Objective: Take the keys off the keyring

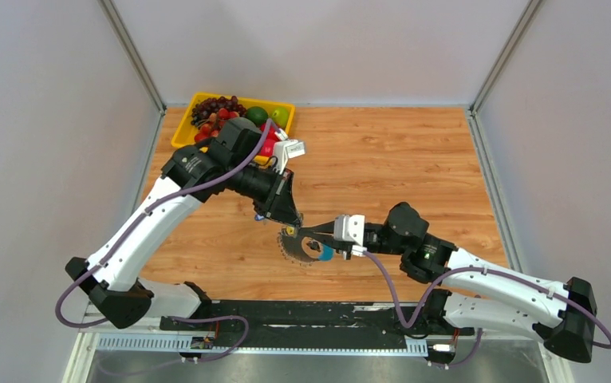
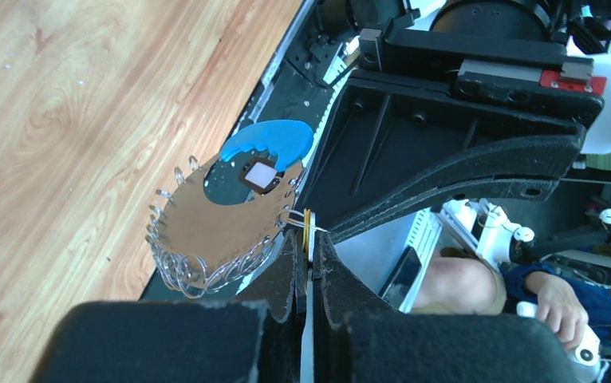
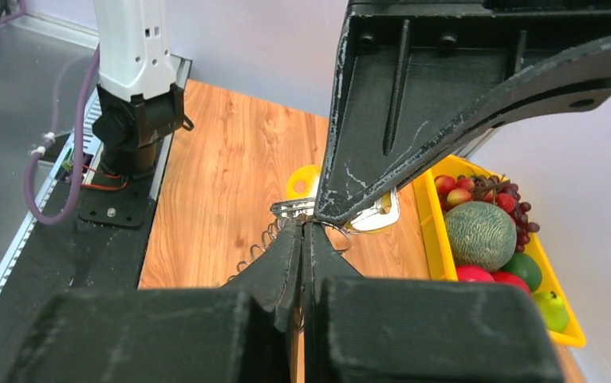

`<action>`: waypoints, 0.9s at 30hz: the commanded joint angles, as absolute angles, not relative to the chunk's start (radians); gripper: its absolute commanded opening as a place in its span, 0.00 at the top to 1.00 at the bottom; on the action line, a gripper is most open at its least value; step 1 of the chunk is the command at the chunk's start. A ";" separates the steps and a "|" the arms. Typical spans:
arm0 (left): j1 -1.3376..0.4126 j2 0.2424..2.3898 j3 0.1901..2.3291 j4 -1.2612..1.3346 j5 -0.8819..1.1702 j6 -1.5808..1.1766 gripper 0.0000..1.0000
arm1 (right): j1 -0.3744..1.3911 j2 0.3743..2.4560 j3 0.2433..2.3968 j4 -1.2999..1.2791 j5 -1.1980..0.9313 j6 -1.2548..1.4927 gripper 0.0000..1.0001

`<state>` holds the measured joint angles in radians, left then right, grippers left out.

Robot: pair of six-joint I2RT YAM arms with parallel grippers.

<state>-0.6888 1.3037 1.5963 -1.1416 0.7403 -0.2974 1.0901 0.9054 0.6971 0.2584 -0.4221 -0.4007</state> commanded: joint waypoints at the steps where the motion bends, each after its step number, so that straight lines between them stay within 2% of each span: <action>1: -0.669 1.383 1.580 -1.031 0.699 -0.290 1.00 | 1.152 0.901 0.788 0.258 -0.509 -0.467 1.00; 7: -0.644 1.455 1.589 -1.083 0.691 -0.251 1.00 | 1.173 0.908 0.820 0.185 -0.486 -0.526 1.00; 11: -0.603 1.470 1.625 -1.080 0.625 -0.239 1.00 | 1.172 0.887 0.781 0.184 -0.373 -0.530 1.00; 16: -0.571 1.460 1.635 -1.022 0.648 -0.247 1.00 | 1.163 0.835 0.733 0.195 -0.221 -0.451 1.00; 22: -0.563 1.450 1.577 -0.919 0.378 -0.246 1.00 | 1.136 0.805 0.677 0.212 -0.004 -0.273 1.00; 27: -0.517 1.446 1.333 -0.674 0.180 -0.296 1.00 | 1.108 0.839 0.689 0.153 0.186 -0.132 0.97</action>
